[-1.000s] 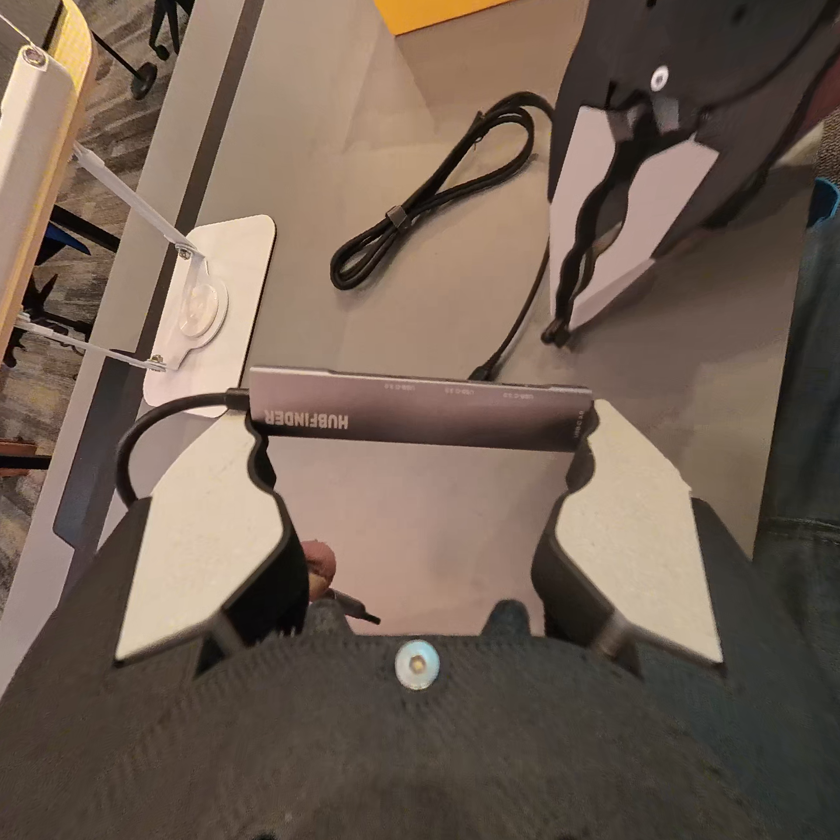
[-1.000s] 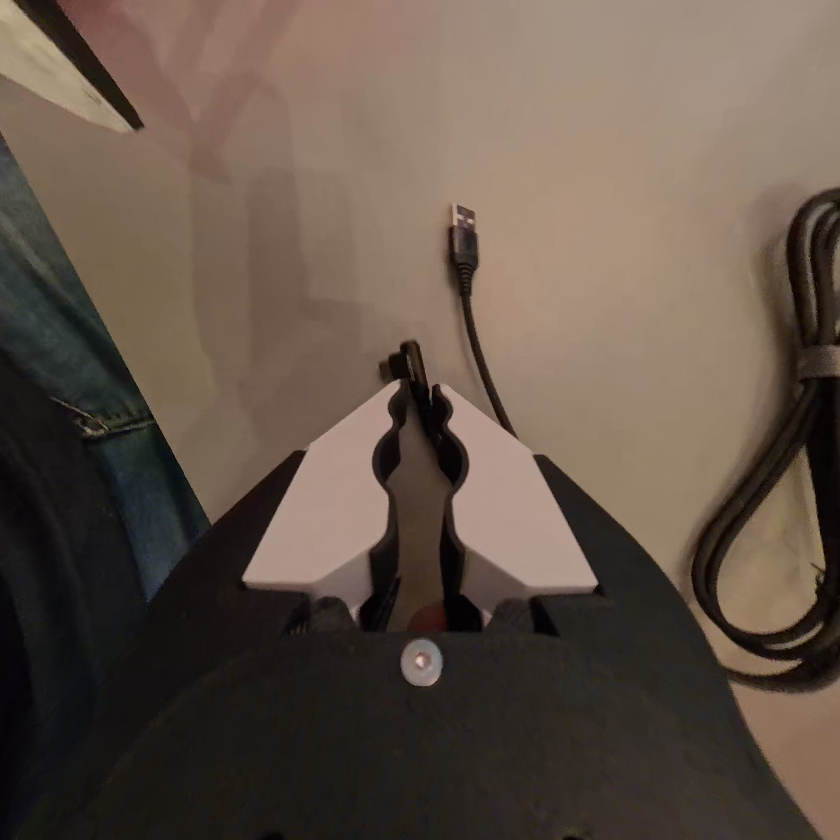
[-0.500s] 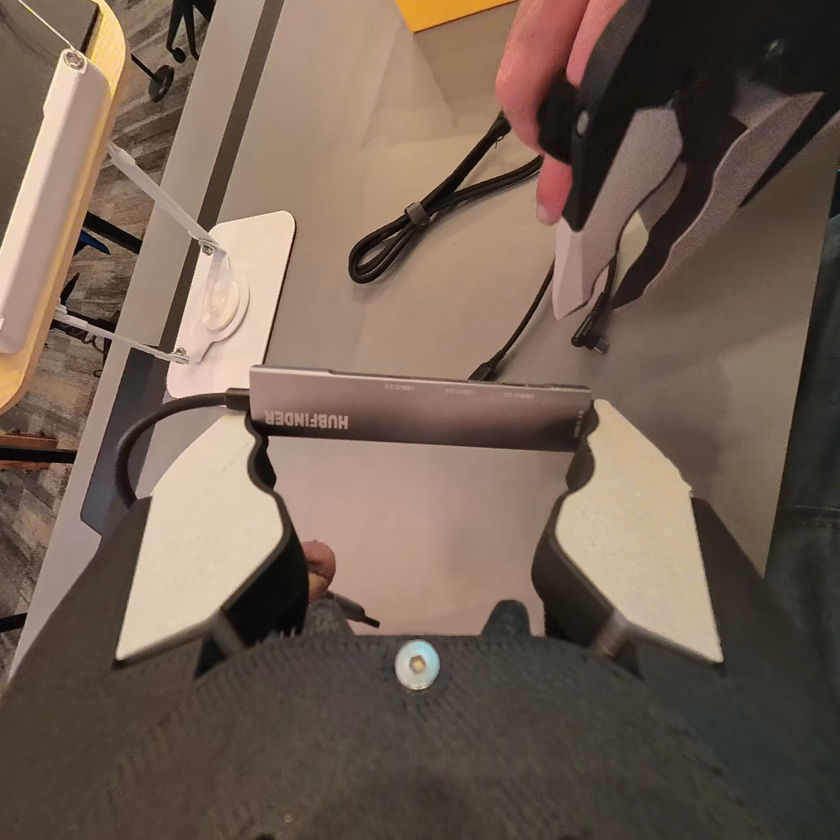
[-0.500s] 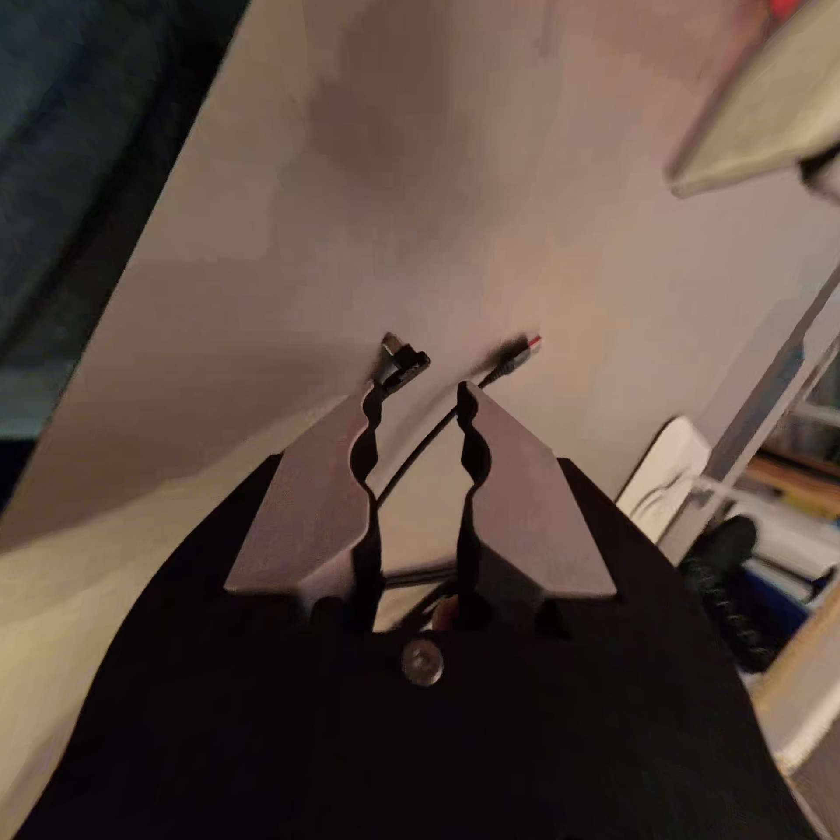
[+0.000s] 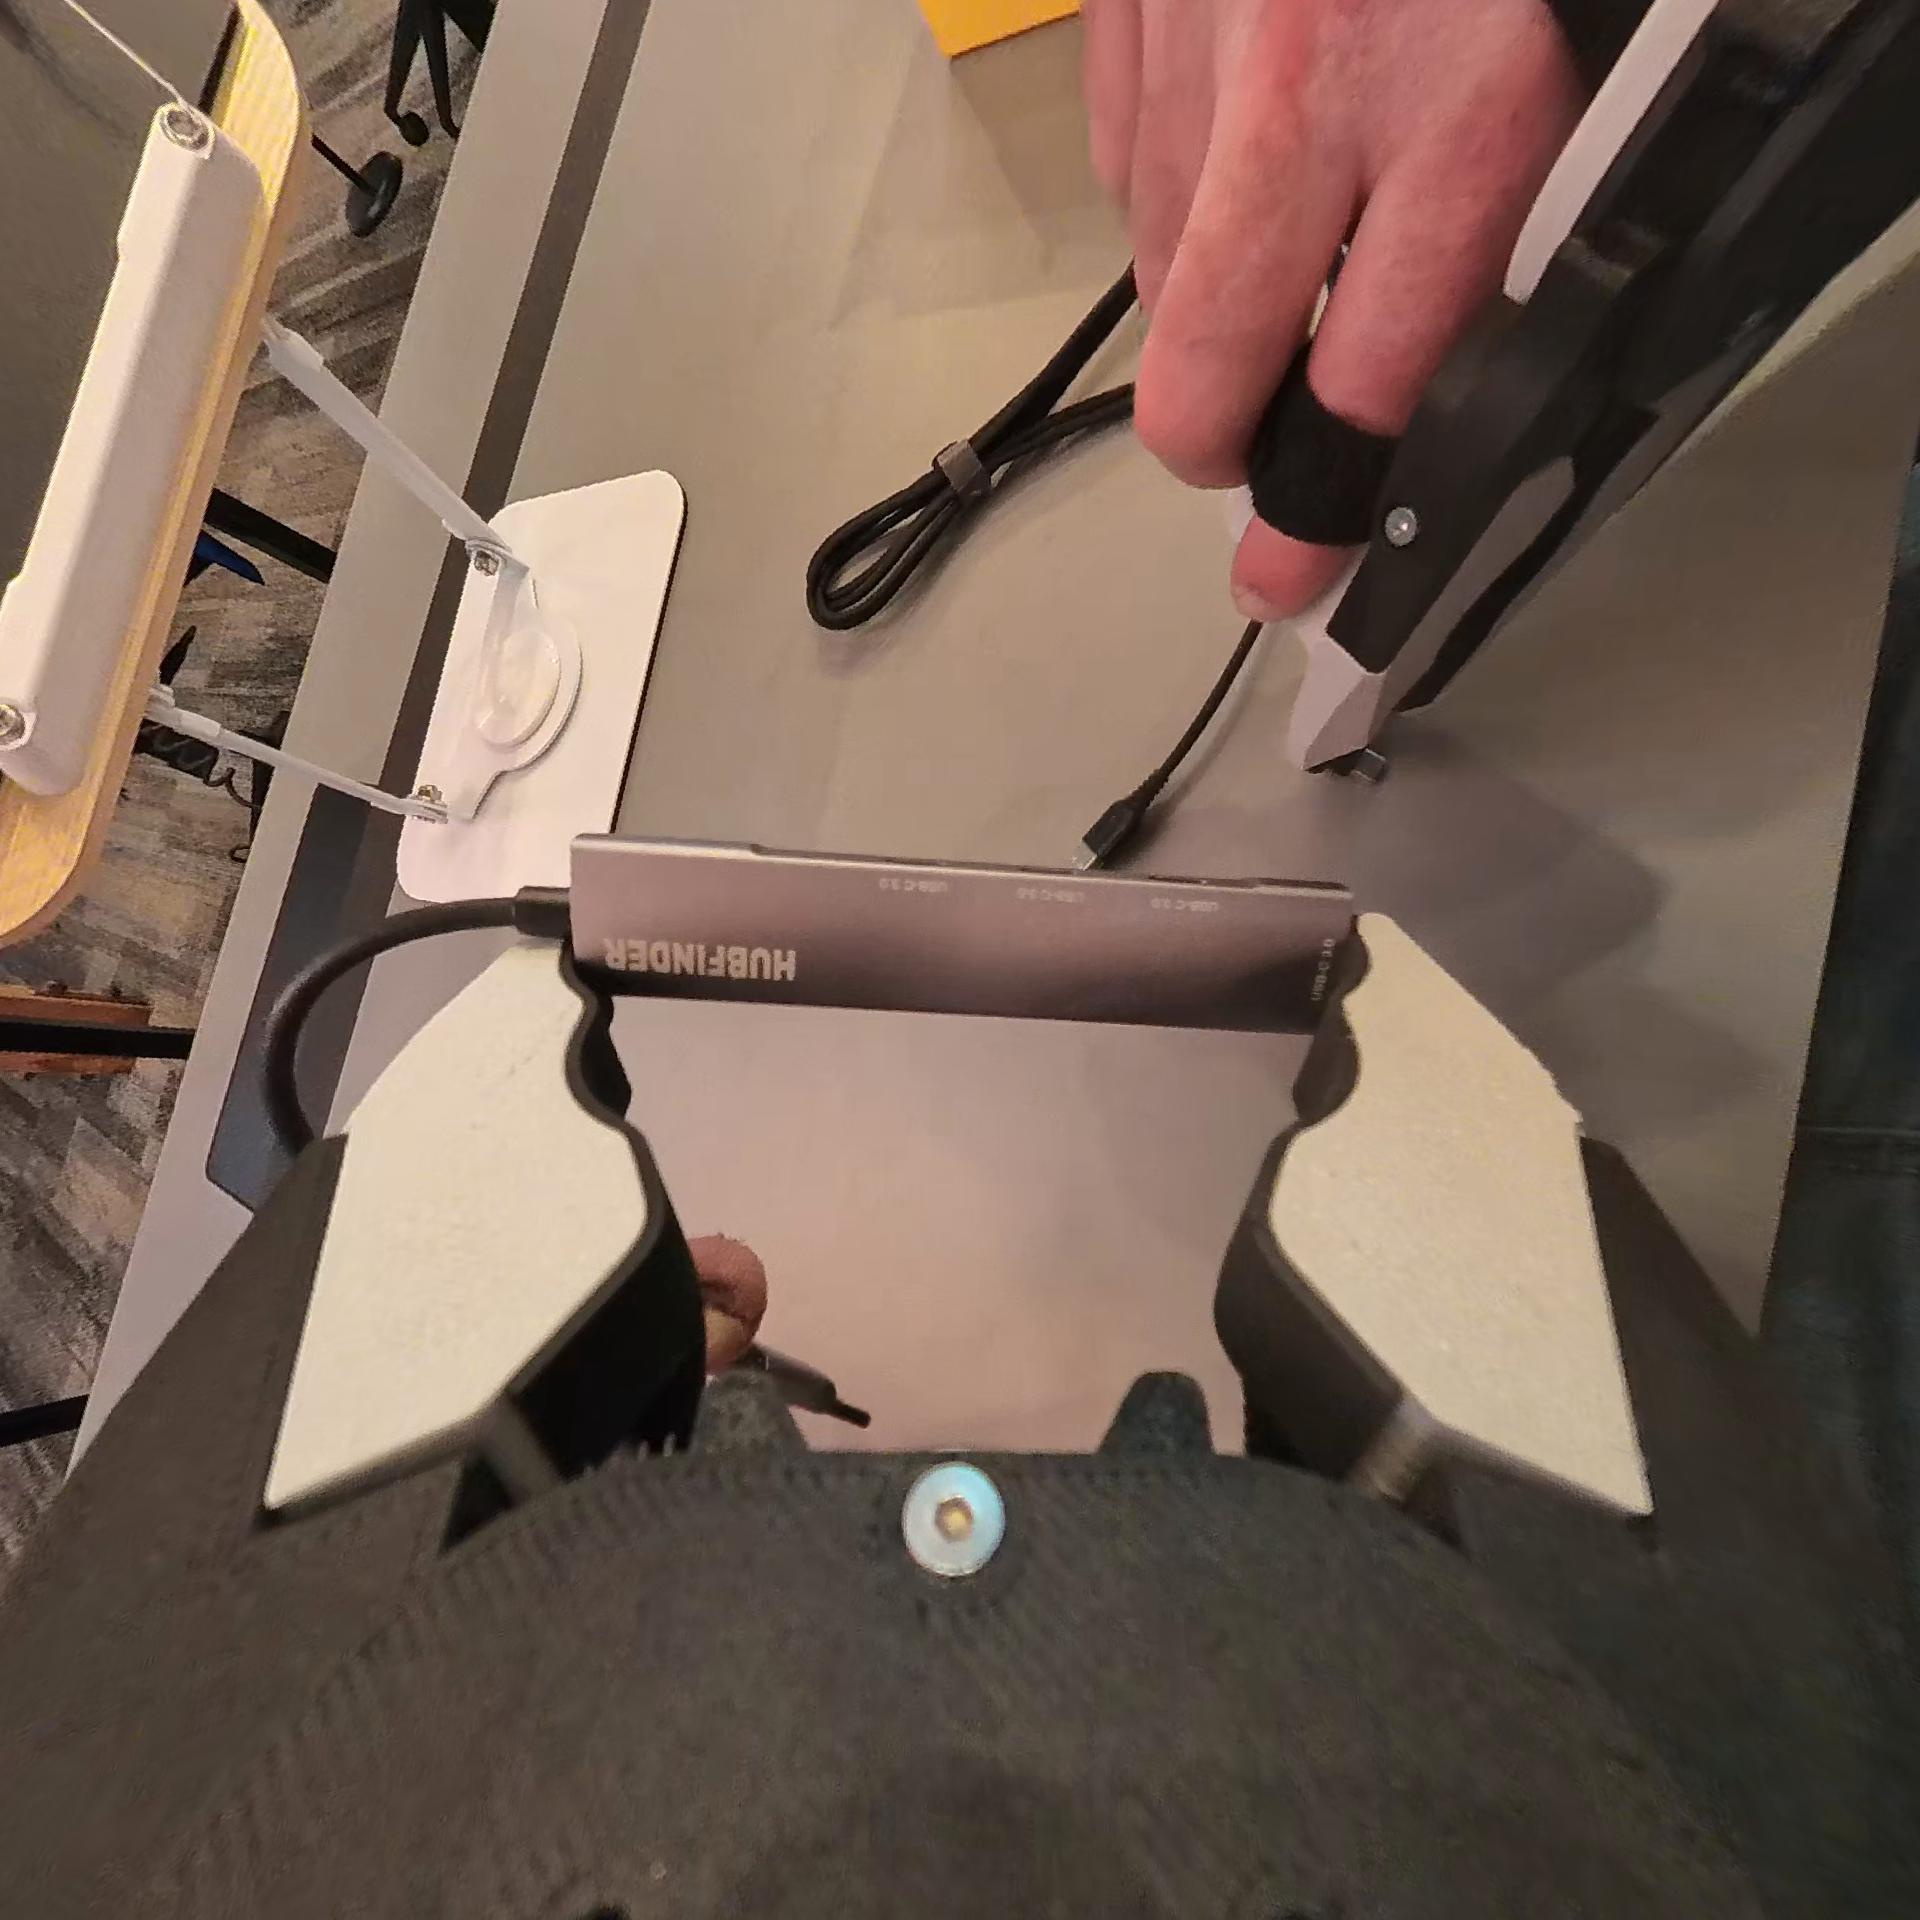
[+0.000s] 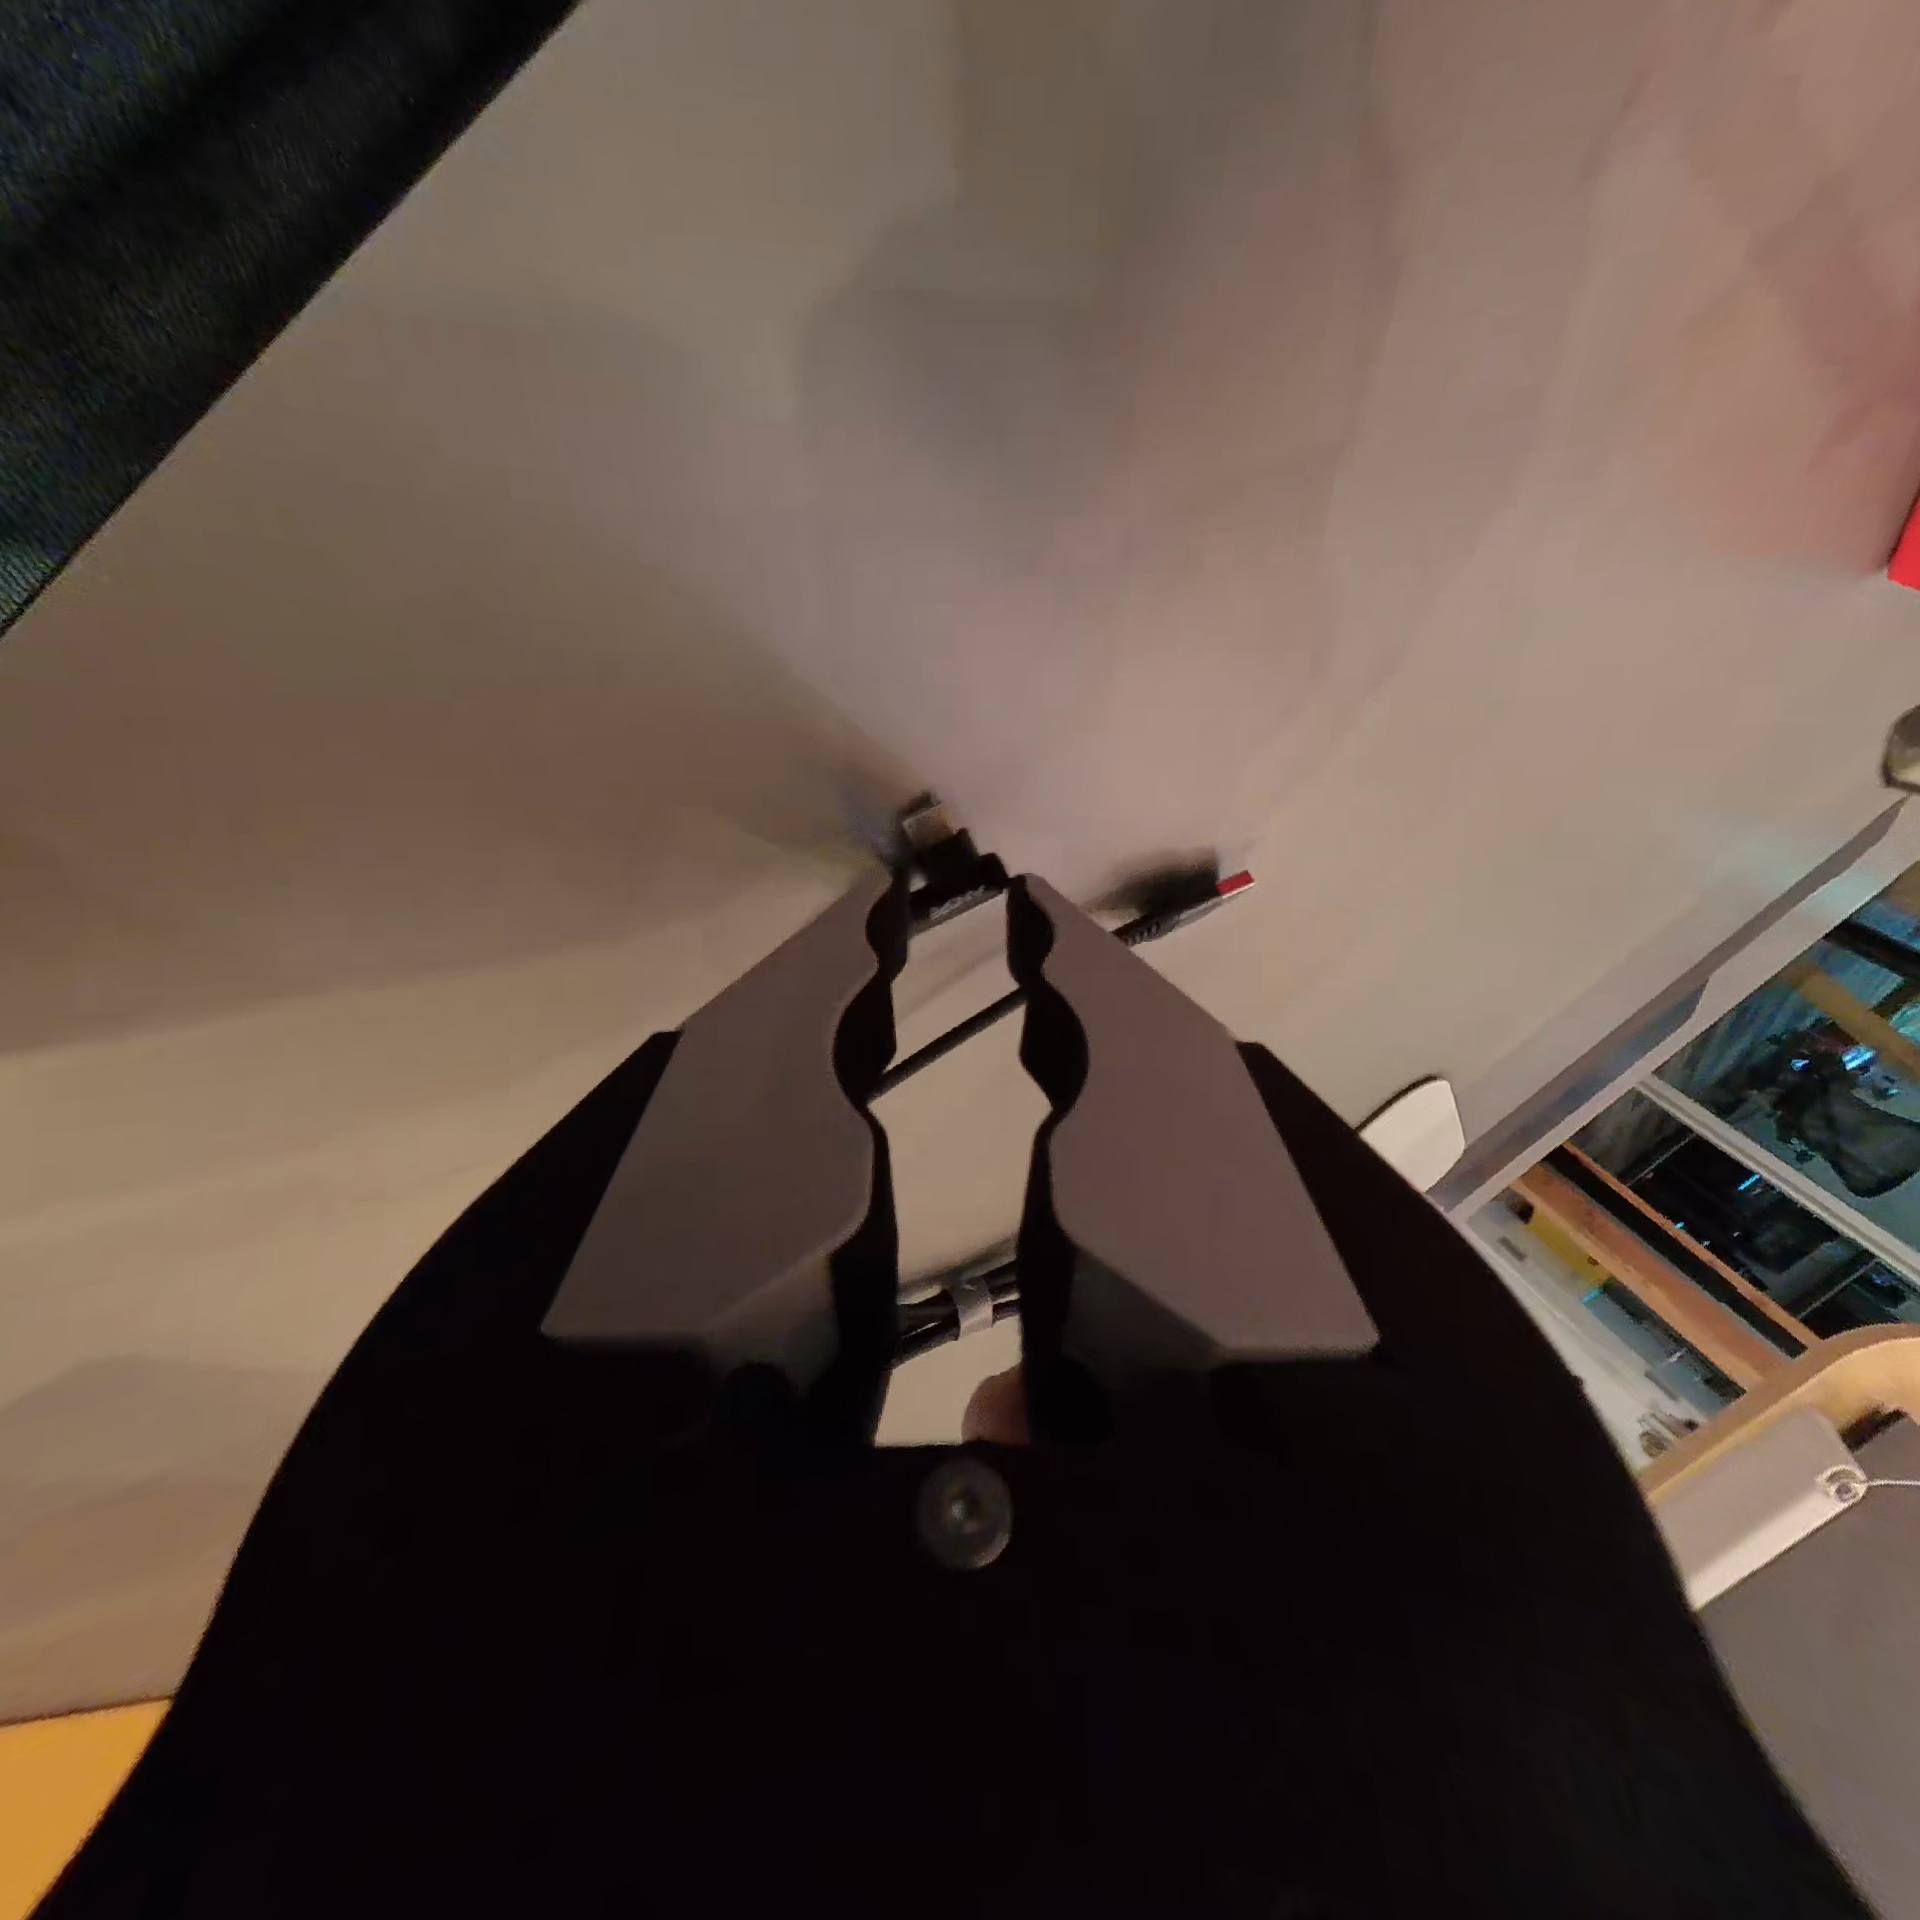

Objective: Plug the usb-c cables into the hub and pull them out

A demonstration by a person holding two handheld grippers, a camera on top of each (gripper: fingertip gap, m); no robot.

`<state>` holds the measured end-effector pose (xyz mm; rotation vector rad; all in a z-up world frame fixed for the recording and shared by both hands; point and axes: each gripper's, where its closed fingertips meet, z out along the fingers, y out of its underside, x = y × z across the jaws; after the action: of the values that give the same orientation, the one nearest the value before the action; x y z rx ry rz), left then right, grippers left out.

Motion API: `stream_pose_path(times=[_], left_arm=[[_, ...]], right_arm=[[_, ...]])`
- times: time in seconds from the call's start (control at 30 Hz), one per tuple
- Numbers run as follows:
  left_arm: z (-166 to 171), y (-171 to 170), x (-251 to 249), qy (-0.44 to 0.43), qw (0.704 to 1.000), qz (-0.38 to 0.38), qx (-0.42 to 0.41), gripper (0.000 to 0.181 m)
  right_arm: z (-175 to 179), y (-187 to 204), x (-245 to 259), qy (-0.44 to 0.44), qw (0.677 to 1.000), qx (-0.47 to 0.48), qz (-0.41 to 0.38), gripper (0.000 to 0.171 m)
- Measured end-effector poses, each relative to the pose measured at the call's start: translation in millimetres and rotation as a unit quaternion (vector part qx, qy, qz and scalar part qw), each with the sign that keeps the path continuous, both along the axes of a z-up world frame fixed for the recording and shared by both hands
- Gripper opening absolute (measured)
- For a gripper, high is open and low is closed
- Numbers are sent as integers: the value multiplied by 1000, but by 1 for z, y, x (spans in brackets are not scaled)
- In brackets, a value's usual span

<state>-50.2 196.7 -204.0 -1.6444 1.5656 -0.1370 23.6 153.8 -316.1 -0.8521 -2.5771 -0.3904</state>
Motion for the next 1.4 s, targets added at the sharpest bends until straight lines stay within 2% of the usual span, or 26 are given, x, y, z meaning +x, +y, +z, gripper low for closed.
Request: stream_pose_path(times=[0.27,0.43,0.57,0.8,0.83,0.87,1.03,1.23,1.3,1.33,1.4], left_arm=[[0,2,-2,-1,1000,3,0,126],[-1,2,-1,1,1000,3,0,126],[-4,3,-1,2,1000,6,0,126],[-15,5,2,7,1000,13,0,126],[-17,5,2,10,1000,14,1,126],[-19,5,3,10,1000,14,0,126],[-24,7,5,12,1000,20,-3,126],[-32,9,2,19,999,26,-8,126],[-33,9,0,24,999,26,-11,126],[-34,8,-1,28,999,26,-15,126],[-33,7,-3,34,999,25,-18,126]], right_arm=[[0,6,0,41,996,-38,-66,12],[7,14,-3,110,980,-94,-136,12],[24,27,-9,191,944,-147,-224,11],[54,37,-18,296,856,-242,-348,11],[57,38,-19,300,850,-244,-357,11],[59,38,-20,302,848,-241,-364,4],[76,37,-30,327,827,-246,-386,0],[71,37,-32,331,826,-254,-380,0],[68,28,-33,320,841,-263,-347,0],[65,22,-33,302,855,-266,-327,13],[54,15,-32,262,887,-254,-282,23]])
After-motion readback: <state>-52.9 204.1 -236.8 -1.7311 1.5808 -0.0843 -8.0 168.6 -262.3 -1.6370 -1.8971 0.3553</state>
